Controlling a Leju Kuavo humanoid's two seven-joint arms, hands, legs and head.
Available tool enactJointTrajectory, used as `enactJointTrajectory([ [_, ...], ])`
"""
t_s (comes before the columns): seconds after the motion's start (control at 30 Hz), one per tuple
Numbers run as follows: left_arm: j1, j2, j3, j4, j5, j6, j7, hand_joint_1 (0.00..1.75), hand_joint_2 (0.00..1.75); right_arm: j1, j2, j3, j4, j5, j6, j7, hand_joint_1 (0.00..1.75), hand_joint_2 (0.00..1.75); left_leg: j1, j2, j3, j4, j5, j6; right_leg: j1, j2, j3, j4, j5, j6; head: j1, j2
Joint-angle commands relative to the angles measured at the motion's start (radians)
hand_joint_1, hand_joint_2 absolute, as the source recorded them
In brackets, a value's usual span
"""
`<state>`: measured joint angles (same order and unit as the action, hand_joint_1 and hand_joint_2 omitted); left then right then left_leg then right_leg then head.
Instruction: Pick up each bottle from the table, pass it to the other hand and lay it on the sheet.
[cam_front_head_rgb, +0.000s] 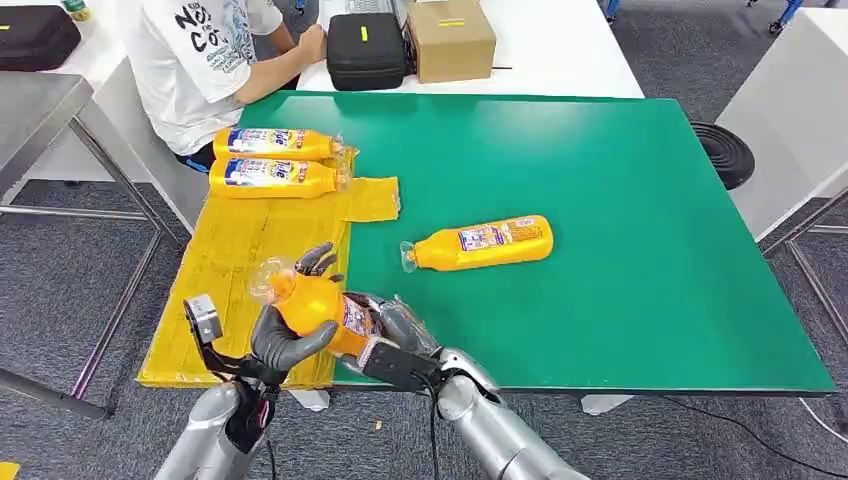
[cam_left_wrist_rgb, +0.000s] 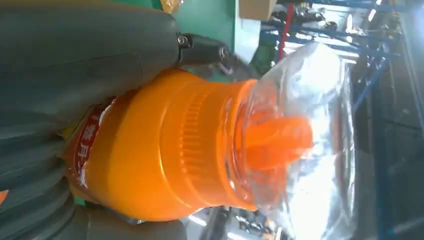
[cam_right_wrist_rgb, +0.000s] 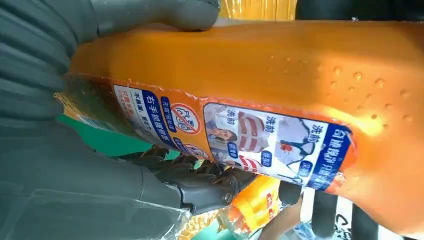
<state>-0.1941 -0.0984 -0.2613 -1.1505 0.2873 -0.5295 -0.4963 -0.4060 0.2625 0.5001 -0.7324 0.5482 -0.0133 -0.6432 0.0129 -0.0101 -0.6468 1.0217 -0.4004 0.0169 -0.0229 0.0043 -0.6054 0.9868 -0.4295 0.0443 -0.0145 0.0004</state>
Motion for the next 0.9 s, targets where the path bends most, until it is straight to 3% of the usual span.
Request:
enactJointTrajectory([
  [0.03,-0.029,0.027,-0.038,0.028,0.009,-0.052,-0.015,1.75,1.75,-0.05,-0.007,0.028,0.108,-0.003,0.013,-0.003,1.75,1.75,0.0,0.0,0.004,-0.001,-0.001,0.0,0.001,-0.001,0.004,-0.001,-0.001,-0.002,0.0,0.0],
  [0.5,-0.04,0.046,-0.071,0.046,-0.156,0.016,-0.031,1.75,1.75,-0.048,-0.005,0.013,0.086,-0.013,-0.003,-0.029,1.75,1.75,0.0,0.0,0.003,0.0,-0.001,0.0,0.001,-0.001,0.003,0.0,-0.001,-0.002,0.0,0.0],
  [0.53,-0.04,0.046,-0.071,0.046,-0.156,0.016,-0.031,1.75,1.75,-0.048,-0.005,0.013,0.086,-0.013,-0.003,-0.029,1.38,1.75,0.0,0.0,0.002,0.0,0.0,0.0,0.001,-0.001,0.002,0.0,-0.001,-0.002,0.0,0.0],
  [0.57,-0.039,0.046,-0.066,0.044,-0.17,0.031,-0.028,1.75,1.75,-0.04,-0.002,0.003,0.068,-0.022,-0.013,-0.03,0.0,1.75,0.0,0.0,0.005,0.0,-0.002,0.0,0.001,-0.001,0.005,-0.001,-0.002,-0.003,0.0,0.0],
  [0.7,-0.037,0.046,-0.058,0.039,-0.178,0.045,-0.028,1.75,1.75,-0.038,-0.001,0.004,0.055,-0.024,-0.01,-0.028,0.0,1.75,0.0,0.001,0.003,0.0,-0.001,0.0,0.001,0.0,0.003,-0.001,-0.001,-0.002,0.0,0.0],
  [0.73,-0.036,0.046,-0.055,0.037,-0.183,0.05,-0.026,1.75,1.75,-0.037,-0.002,0.001,0.048,-0.027,-0.013,-0.028,0.0,0.0,0.0,0.0,0.002,0.0,-0.001,0.0,0.0,0.0,0.002,0.0,-0.001,-0.002,0.0,0.0],
  [0.9,-0.044,0.052,-0.017,0.007,-0.202,0.095,-0.026,1.75,1.75,-0.003,-0.003,-0.037,-0.046,-0.087,-0.014,-0.051,0.0,0.0,0.0,0.0,0.004,0.0,-0.001,0.0,0.001,-0.001,0.004,0.0,-0.001,-0.002,0.0,0.0],
])
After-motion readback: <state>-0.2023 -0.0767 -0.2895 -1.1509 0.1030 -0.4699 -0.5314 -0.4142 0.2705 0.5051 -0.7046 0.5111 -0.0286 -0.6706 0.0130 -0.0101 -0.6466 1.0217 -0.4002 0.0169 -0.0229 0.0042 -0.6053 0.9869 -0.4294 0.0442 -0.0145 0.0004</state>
